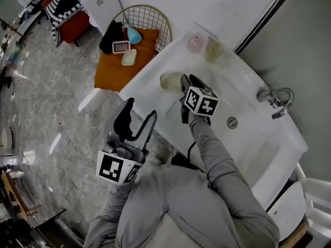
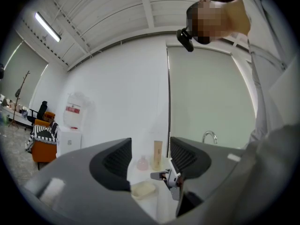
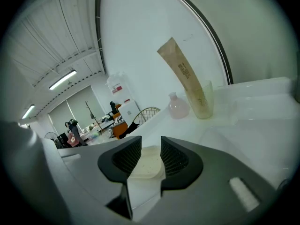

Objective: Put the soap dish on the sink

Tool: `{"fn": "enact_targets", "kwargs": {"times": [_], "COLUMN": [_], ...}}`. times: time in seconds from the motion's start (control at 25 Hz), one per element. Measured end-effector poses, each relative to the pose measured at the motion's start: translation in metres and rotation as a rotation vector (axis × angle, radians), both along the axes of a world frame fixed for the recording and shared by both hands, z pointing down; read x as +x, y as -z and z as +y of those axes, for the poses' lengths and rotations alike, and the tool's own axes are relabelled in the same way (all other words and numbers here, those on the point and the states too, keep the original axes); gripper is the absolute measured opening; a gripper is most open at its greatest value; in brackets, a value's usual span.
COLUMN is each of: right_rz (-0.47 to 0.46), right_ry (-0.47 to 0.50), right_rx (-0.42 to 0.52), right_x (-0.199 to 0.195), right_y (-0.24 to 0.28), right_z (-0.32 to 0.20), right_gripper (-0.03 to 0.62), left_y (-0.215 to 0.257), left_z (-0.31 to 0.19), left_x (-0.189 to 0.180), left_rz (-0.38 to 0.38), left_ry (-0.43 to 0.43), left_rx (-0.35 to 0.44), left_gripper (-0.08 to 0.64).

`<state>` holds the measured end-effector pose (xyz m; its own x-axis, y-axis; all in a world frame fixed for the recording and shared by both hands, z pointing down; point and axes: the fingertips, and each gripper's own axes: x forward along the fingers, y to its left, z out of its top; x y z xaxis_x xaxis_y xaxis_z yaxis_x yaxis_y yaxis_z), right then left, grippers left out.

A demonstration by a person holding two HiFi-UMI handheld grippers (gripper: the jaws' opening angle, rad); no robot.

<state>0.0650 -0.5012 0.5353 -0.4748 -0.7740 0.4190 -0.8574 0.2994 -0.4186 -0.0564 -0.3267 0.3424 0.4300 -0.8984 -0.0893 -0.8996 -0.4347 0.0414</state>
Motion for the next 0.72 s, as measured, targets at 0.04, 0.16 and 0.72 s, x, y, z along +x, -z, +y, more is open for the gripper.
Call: {"fn": "enact_targets", "kwargs": {"times": [0.04, 0.16, 0.72], "right_rz": [-0.008, -0.035, -0.06], "right_ry": [-0.004, -0.014, -0.027], "right_rx": [0.011, 0.054, 0.302], "right_x": [0.002, 0.008, 0.037], "right_y": [0.005, 0.025, 0.121], "right_z": [0.003, 0.013, 0.088], "right_gripper": [0.108, 0.107, 0.107], "left_y": [0.001, 0.004, 0.01], "left_z": [0.0, 0.002, 0.014], "left_x": [0.001, 0.001, 0.007], "left_rz": [0.003, 0.014, 0.049], "left_ry": [-0.003, -0.009, -0.059], "left_rx": [0.002, 0.008, 0.037], "left_gripper": [0.282, 0.282, 0.282]}}
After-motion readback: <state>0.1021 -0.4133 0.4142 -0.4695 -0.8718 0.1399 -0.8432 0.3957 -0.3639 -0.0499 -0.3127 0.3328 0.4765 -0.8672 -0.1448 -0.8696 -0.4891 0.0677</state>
